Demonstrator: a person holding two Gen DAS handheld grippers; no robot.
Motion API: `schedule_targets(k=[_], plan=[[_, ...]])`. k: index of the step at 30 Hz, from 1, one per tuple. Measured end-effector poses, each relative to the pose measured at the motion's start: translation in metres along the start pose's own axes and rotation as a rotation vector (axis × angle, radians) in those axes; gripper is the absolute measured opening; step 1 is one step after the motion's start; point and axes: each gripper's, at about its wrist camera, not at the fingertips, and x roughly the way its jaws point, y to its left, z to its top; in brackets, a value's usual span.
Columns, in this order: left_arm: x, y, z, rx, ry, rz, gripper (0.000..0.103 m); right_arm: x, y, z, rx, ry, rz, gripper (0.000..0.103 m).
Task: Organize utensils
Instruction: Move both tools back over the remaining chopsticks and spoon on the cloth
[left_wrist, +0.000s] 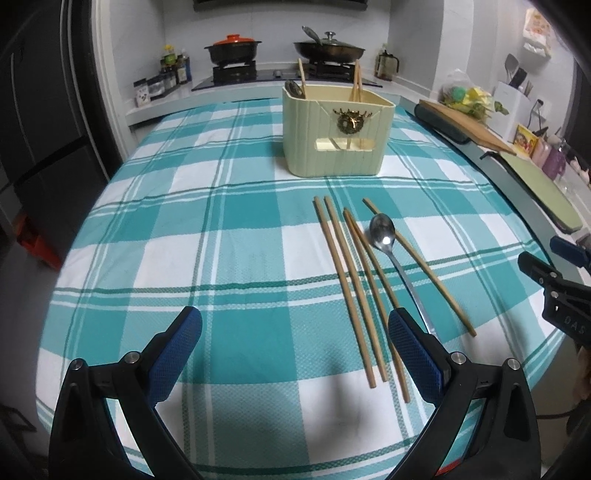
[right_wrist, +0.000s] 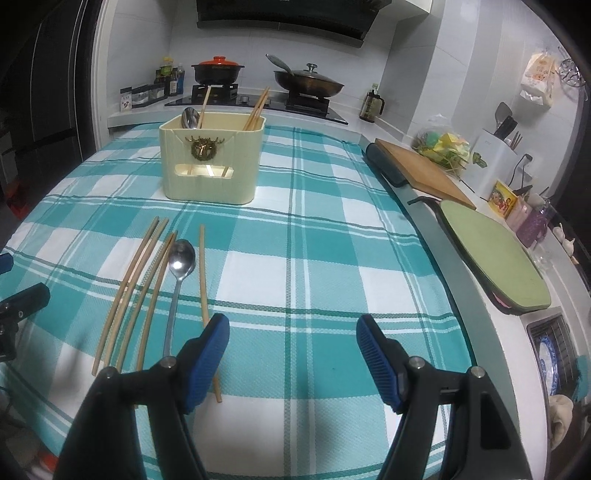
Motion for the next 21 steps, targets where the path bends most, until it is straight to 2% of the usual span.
schedule_targets(k=[3, 9, 21], plan=[[0.003, -0.003, -0.002, 0.010, 0.014, 0.000, 0.101, -0.001, -0.001, -0.001, 0.000, -0.002, -0.012, 0.073], [0.007, -0.002, -0.005, -0.002, 0.034, -0.048, 0.101, 0.001, -0.003, -0.005, 0.006, 0.003, -0.021, 0.073], [0.017, 0.007, -0.011, -0.049, 0.065, -0.062, 0.101, 0.007, -0.005, -0.010, 0.013, 0.020, -0.022, 0.073]])
